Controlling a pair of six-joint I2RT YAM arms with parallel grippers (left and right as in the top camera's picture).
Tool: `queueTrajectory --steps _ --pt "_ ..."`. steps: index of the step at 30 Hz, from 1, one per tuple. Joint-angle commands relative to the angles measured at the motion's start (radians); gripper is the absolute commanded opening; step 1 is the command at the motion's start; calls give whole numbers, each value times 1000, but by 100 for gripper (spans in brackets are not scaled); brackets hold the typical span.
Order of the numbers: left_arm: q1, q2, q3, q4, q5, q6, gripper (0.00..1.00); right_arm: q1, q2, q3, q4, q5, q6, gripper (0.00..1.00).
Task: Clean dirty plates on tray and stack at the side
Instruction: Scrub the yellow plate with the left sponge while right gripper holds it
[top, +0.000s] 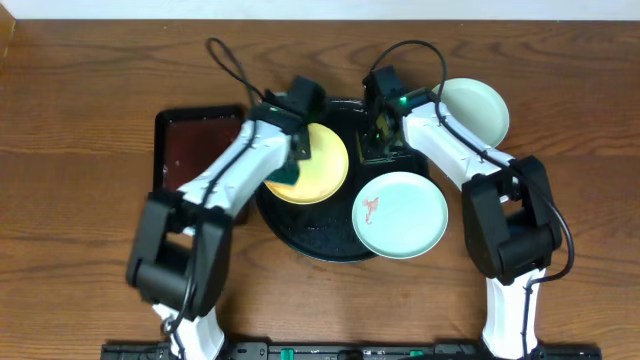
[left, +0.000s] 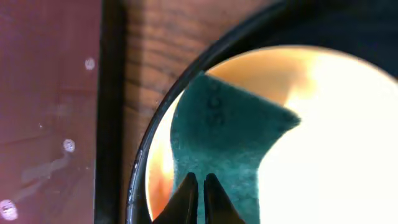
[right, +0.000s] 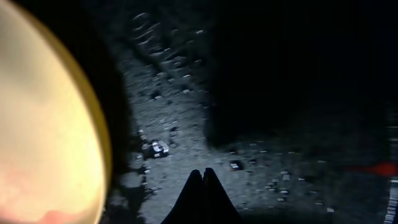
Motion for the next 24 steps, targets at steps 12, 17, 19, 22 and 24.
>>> queueTrajectory --steps 12,17,19,22,24 --pt "4 -39 -6 31 111 57 78 -1 8 7 26 -70 -5 18" --pt "46 -39 -6 26 93 59 78 11 9 6 63 -123 -5 33" --pt "66 -39 -6 19 122 59 79 20 9 6 76 -123 -5 37" --pt "92 -39 -6 4 159 59 77 35 9 0 98 -123 -5 37" --pt "102 -39 -7 -3 161 60 75 47 11 -2 108 -123 3 37"
